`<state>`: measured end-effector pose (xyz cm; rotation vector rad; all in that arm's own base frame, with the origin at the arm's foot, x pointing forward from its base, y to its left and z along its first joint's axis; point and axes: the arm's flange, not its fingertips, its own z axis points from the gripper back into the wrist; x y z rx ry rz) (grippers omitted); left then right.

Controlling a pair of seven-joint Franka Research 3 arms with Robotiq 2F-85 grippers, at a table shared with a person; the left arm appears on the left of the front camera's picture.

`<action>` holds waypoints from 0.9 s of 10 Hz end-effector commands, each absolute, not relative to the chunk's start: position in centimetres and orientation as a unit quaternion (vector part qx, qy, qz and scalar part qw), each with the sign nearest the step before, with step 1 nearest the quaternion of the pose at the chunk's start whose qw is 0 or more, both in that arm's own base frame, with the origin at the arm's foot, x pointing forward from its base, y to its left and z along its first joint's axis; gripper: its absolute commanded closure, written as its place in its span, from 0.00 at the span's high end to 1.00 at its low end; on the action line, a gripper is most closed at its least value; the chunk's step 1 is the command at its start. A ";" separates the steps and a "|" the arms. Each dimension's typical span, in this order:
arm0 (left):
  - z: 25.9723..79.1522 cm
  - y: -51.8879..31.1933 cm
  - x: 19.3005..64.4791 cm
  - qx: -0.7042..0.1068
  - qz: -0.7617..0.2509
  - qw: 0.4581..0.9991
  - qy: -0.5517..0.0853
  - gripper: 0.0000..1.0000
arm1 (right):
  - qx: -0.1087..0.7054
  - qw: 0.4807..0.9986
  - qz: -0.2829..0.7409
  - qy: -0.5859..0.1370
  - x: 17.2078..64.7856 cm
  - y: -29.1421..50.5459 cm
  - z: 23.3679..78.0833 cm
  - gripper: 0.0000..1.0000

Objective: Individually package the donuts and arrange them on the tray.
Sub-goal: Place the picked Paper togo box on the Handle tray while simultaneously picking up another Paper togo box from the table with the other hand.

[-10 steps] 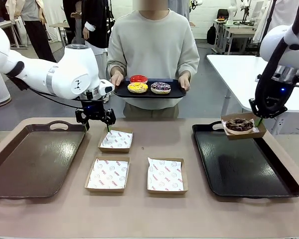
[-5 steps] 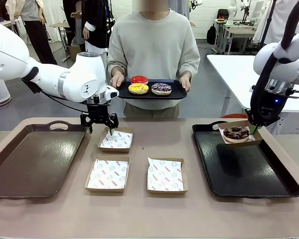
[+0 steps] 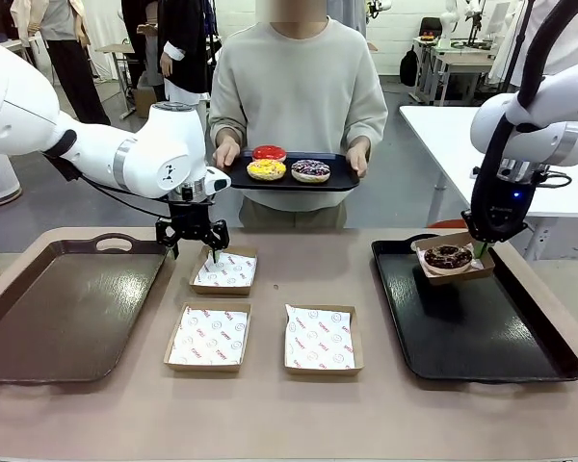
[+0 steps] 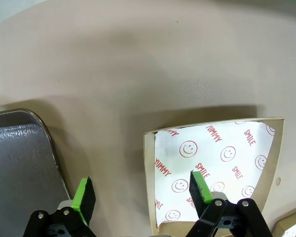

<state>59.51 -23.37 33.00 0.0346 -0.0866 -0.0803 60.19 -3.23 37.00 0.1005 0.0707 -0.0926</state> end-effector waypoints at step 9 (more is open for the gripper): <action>32.5 -23.6 59.5 0.015 -0.017 0.999 -0.049 1.00 | 0.023 0.998 -0.053 0.024 60.6 -2.0 36.7 0.02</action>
